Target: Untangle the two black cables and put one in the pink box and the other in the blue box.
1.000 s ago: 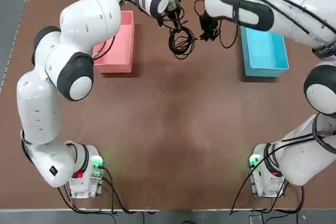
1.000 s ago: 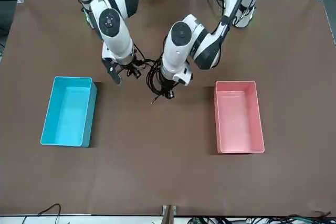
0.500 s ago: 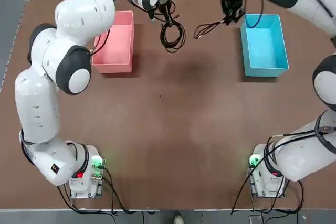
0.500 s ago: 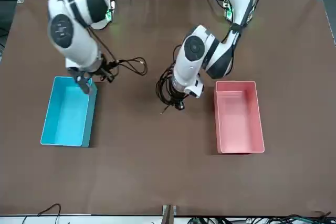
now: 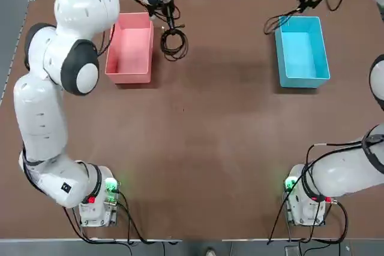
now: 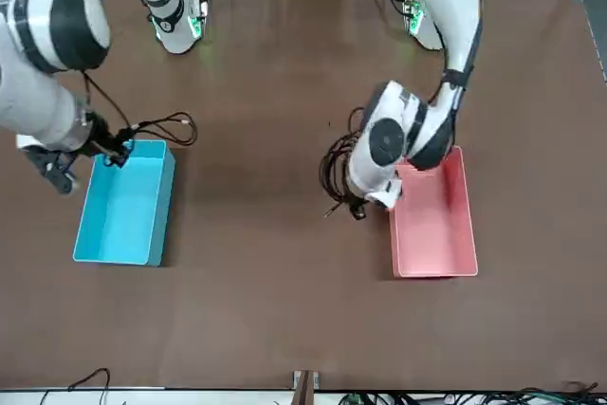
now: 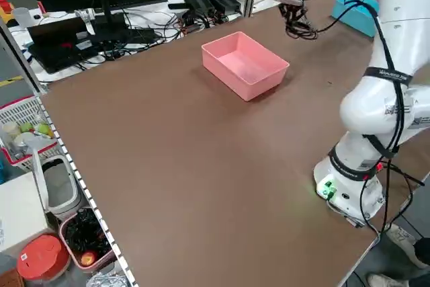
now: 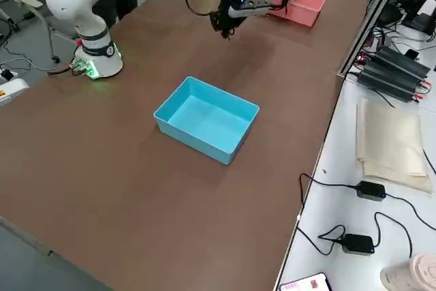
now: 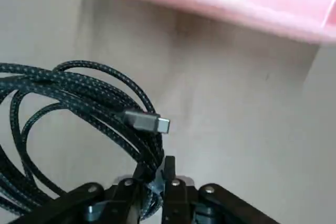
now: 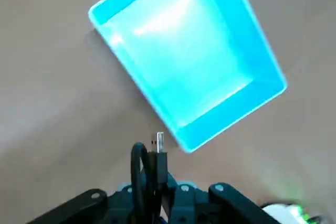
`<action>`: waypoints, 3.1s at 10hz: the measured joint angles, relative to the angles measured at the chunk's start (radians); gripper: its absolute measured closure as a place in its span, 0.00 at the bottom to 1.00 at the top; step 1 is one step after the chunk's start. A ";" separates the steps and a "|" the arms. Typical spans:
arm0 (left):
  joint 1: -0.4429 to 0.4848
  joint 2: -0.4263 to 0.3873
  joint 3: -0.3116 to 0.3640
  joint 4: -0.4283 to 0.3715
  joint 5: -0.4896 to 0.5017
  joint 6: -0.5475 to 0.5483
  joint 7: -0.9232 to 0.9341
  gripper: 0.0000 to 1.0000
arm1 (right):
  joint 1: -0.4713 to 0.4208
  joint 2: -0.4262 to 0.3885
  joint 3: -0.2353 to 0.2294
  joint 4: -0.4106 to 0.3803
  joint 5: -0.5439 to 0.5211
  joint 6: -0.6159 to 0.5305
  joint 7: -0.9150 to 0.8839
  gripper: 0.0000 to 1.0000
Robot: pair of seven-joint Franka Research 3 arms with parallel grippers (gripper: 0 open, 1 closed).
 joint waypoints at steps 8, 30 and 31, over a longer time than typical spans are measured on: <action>0.331 -0.110 0.001 -0.187 0.000 0.013 0.456 0.85 | -0.183 0.149 0.001 -0.094 -0.022 0.360 -0.370 0.93; 0.474 -0.511 -0.018 0.022 0.020 -0.449 1.978 0.00 | -0.219 0.320 0.026 -0.083 -0.022 0.560 -0.590 0.00; 0.474 -0.511 -0.032 0.023 0.054 -0.472 2.014 0.00 | -0.218 0.281 0.026 -0.069 -0.022 0.509 -0.590 0.00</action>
